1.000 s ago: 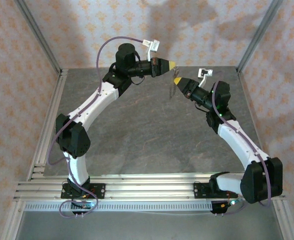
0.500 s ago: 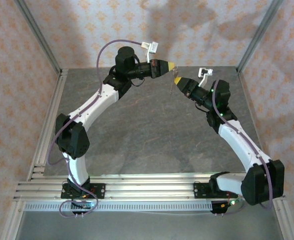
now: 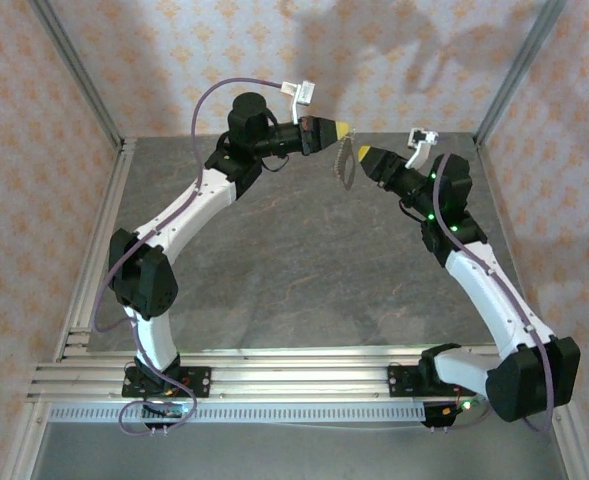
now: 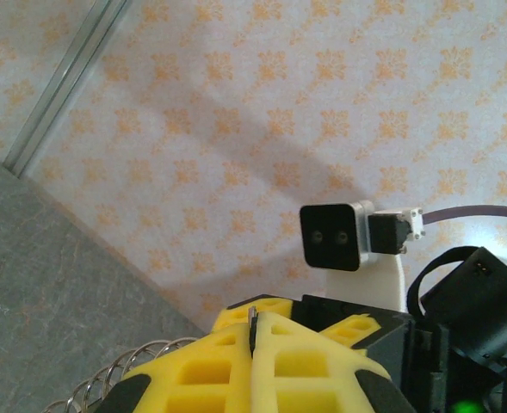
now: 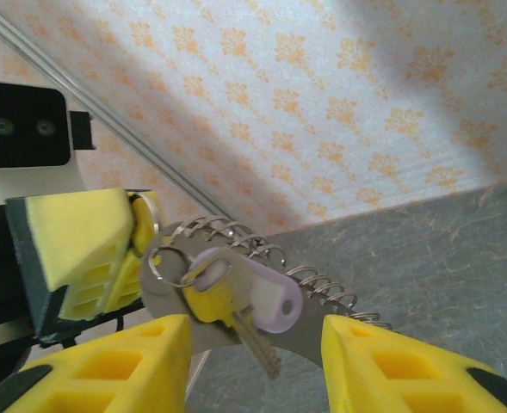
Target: Put the keys on the keyring
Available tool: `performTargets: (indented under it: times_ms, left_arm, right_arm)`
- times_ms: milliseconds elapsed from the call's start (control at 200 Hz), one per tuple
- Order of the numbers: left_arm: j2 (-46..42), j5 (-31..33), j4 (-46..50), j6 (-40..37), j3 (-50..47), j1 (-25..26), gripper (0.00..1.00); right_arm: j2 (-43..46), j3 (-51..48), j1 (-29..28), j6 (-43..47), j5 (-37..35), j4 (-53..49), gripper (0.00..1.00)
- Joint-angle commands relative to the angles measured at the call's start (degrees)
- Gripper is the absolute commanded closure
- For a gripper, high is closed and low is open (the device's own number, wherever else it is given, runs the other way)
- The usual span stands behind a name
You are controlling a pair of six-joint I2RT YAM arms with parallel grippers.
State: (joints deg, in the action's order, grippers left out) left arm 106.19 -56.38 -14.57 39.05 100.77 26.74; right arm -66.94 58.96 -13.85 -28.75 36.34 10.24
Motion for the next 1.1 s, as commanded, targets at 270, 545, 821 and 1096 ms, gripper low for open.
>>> performTargets:
  times_ms: [270, 545, 821, 1096]
  left_arm:
    - [-2.9, -1.2, -4.1, 0.8, 0.4, 0.1, 1.0]
    - [-2.9, -0.7, -4.2, 0.8, 0.2, 0.8, 1.0]
    - [-2.9, -0.8, -4.2, 0.8, 0.2, 1.0, 1.0]
    - [-3.4, -1.3, -3.5, 0.5, 0.2, 1.0, 1.0]
  right_arm:
    - [-5.2, 4.6, -1.2, -0.6, 2.7, 4.9, 0.57]
    - [-8.3, 6.4, -2.3, -3.0, 3.8, 7.9, 0.66]
    - [-8.6, 7.0, -3.5, -2.0, 4.4, 6.9, 0.75]
    - [-1.7, 3.6, -2.3, 3.3, -0.5, 0.5, 0.73]
